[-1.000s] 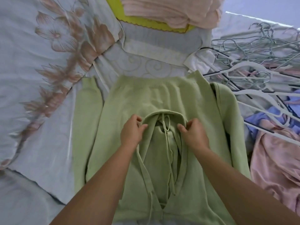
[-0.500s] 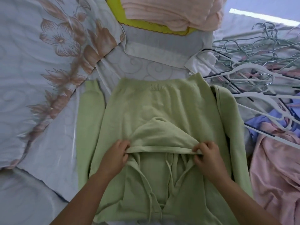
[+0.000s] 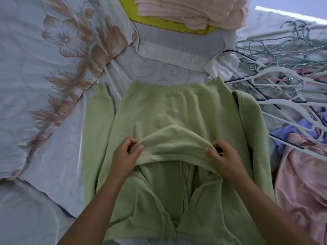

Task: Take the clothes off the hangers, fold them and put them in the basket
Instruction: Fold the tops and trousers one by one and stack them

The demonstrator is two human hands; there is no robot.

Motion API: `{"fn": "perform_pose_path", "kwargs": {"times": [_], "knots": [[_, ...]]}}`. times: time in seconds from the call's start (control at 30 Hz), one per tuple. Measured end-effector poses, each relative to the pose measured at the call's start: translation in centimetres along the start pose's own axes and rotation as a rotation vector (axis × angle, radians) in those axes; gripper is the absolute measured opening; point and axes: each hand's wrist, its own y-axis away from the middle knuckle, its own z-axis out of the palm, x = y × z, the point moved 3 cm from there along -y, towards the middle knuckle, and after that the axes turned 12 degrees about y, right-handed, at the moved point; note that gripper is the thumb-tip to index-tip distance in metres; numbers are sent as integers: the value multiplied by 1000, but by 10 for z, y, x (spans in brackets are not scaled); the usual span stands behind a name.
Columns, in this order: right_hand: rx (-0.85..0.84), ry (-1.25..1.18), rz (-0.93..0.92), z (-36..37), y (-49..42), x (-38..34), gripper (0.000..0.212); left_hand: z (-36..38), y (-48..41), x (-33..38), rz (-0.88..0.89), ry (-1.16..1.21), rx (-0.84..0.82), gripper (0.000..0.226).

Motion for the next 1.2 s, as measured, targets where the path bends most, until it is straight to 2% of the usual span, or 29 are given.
{"fn": "perform_pose_path", "kwargs": {"times": [0.03,0.1,0.17,0.27,0.37,0.43,0.53,0.6,0.7,0.77,0.83,0.9,0.97,1.0,1.03,1.1,1.2], "knots": [[-1,22,19,0,1,4,9,0,3,-3,-40,-2,-40,13],[-63,118,98,5,-1,14,4,3,7,-19,-228,-41,-134,10],[-88,110,134,7,-8,19,5,7,2,-28,-322,-103,-180,20],[-86,16,108,4,-13,10,13,12,-10,-16,-224,-48,-139,16],[-19,-110,-20,-7,-8,5,7,14,-8,9,75,-80,-92,14],[41,-126,-37,-16,-2,14,13,10,-4,10,167,-162,-63,8],[-118,1,66,-13,1,28,3,12,-8,-12,-22,-312,-199,11],[-185,91,105,-6,-7,26,21,21,-14,-15,-131,-315,-256,20],[-150,197,81,2,-28,0,32,38,-31,0,-161,-348,-203,34],[-218,310,2,11,-40,-12,26,51,-39,7,-149,-418,-273,28],[-212,320,-123,14,-42,-20,17,55,-42,15,-76,-311,-303,22],[-80,181,-228,7,-37,-27,8,46,-39,22,53,-129,-181,27],[72,101,-238,-1,-37,-25,2,35,-33,25,118,-48,-56,19],[147,183,-223,-2,-38,-22,10,34,-32,22,89,-49,-54,8],[214,319,-236,1,-37,-19,21,33,-31,17,19,-68,-67,11],[300,551,-446,15,-29,-19,33,30,-28,5,-139,-113,-91,30],[213,761,-782,53,-1,-13,46,14,-14,-6,-183,-192,-7,35]]}}
